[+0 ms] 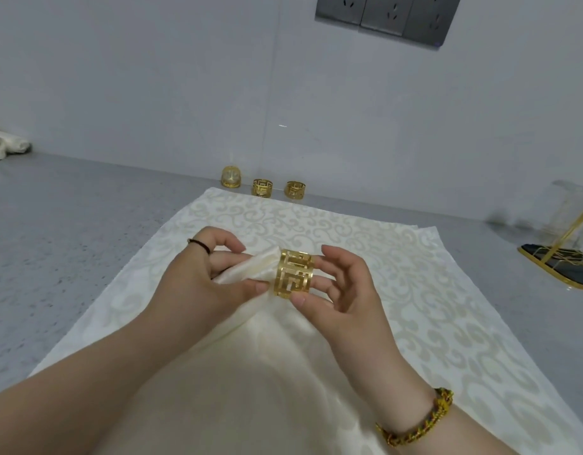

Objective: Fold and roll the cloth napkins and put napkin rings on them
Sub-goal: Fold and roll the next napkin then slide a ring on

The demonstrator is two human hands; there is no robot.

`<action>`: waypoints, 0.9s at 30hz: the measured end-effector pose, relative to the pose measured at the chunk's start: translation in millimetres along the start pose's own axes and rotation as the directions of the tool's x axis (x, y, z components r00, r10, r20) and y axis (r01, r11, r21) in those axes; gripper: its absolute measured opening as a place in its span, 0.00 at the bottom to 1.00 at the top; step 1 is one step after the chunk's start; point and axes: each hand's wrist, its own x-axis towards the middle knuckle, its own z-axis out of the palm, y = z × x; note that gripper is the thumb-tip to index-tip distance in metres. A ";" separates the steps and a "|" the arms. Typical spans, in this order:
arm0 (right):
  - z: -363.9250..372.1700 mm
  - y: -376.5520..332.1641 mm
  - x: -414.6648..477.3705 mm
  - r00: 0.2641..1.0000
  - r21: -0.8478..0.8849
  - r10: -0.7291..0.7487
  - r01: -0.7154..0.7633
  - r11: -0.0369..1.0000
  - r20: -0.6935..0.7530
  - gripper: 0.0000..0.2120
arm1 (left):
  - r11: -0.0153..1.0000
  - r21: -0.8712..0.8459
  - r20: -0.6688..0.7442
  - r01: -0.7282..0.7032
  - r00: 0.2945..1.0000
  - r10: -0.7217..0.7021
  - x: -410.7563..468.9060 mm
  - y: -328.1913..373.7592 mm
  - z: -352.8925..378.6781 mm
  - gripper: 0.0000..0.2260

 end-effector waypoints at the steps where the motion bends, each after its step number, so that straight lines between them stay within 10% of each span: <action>1: 0.0 1.2 -0.3 1.000 -0.019 -0.021 0.021 1.000 0.012 0.25 | 1.000 0.000 0.001 0.005 1.000 -0.005 -0.4 0.1 0.5 0.17; 12: -12.7 -6.4 2.3 0.953 -0.352 -0.163 0.249 0.902 0.255 0.22 | 0.999 0.044 0.049 -0.013 0.999 0.011 -3.8 -1.4 3.6 0.14; 27: -5.2 6.8 6.3 0.977 -0.308 0.135 -0.080 0.948 0.162 0.24 | 0.948 0.280 0.367 -0.152 0.929 0.040 2.1 -8.9 1.1 0.26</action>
